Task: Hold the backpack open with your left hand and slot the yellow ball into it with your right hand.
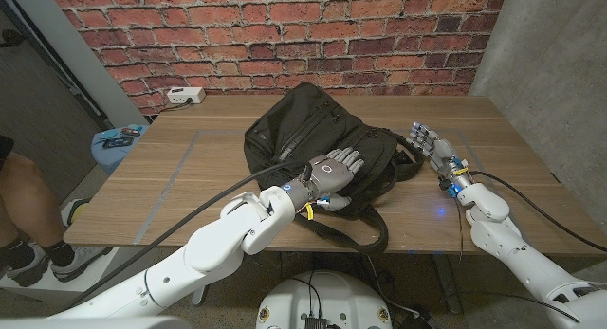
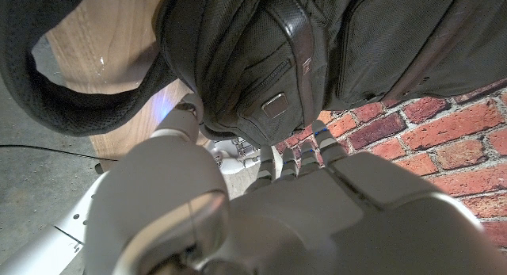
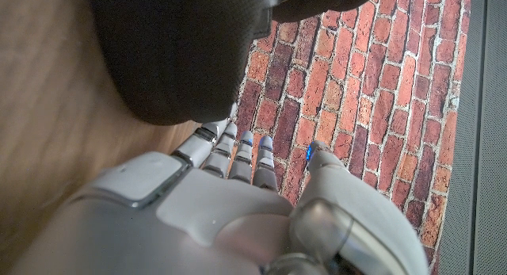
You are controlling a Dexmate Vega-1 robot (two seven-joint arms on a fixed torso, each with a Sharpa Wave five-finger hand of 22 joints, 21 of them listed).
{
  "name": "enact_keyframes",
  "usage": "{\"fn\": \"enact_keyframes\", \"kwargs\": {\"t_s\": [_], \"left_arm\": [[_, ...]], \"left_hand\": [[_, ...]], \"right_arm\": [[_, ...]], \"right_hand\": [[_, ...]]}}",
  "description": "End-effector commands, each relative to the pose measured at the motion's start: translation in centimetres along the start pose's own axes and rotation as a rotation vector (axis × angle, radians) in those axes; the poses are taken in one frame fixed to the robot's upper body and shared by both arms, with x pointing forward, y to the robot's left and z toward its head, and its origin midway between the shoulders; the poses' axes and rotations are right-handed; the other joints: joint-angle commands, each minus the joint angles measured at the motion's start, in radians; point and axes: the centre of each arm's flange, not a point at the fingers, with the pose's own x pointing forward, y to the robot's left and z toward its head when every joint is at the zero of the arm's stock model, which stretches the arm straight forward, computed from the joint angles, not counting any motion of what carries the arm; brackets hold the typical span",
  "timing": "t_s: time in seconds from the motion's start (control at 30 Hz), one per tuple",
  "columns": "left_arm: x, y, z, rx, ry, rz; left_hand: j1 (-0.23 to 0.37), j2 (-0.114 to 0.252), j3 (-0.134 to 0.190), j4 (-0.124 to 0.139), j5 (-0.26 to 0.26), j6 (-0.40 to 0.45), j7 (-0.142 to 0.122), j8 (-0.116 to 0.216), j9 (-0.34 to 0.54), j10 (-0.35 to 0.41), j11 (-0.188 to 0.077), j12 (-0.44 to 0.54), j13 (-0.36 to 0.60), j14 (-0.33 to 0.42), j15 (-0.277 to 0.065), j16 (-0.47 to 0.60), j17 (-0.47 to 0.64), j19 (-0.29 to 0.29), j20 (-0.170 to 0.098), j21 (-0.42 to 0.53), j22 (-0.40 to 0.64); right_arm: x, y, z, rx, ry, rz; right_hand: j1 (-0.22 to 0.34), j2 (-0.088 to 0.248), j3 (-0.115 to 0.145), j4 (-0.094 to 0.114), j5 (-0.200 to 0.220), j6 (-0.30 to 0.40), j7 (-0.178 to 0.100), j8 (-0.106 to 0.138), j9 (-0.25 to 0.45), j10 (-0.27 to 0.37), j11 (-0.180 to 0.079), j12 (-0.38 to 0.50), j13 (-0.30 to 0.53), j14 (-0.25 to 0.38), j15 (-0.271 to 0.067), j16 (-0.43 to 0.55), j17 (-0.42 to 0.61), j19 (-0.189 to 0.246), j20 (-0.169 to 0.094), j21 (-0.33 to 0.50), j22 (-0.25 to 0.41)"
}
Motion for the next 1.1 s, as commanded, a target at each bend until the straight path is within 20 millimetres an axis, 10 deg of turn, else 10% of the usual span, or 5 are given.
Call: {"fn": "enact_keyframes", "kwargs": {"t_s": [0.03,0.67,1.1], "left_arm": [[0.4,-0.8,-0.3,0.020,0.000,0.019],[1.0,-2.0,0.6,0.027,-0.011,0.105],[0.9,-2.2,0.7,0.042,-0.010,0.211]], "left_hand": [[0.019,-0.002,-0.003,-0.003,0.007,0.016,0.003,0.012,0.014,0.012,-0.001,0.014,0.010,0.018,0.003,0.003,0.003,0.009,0.000,0.007,0.004],[0.033,-0.016,-0.020,0.000,0.012,0.041,0.003,0.046,0.048,0.051,-0.016,0.044,0.031,0.063,-0.003,0.013,0.009,0.032,-0.008,0.020,0.007],[0.130,-0.009,-0.033,-0.006,0.034,0.367,-0.028,0.286,0.139,0.351,-0.112,0.209,0.095,0.339,-0.107,0.100,0.057,0.210,-0.046,0.114,0.021]], "right_arm": [[0.3,-0.2,-0.4,0.011,-0.001,-0.001],[-0.5,-0.4,-1.0,0.017,0.002,0.003],[-0.5,-0.9,-1.3,0.023,0.016,0.008]], "right_hand": [[0.002,0.001,0.000,-0.004,-0.002,0.000,0.001,0.004,0.002,-0.005,0.003,0.006,0.004,-0.005,-0.021,0.007,-0.001,0.008,-0.018,-0.001,0.002],[0.001,0.001,0.000,-0.006,-0.002,0.000,0.000,0.004,0.002,-0.004,0.001,0.006,0.004,-0.006,-0.021,0.008,-0.001,0.007,-0.017,-0.001,0.002],[0.001,0.002,0.000,-0.006,-0.002,0.000,0.001,0.004,0.002,-0.004,0.002,0.007,0.004,-0.005,-0.021,0.009,-0.001,0.008,-0.017,-0.001,0.002]]}}
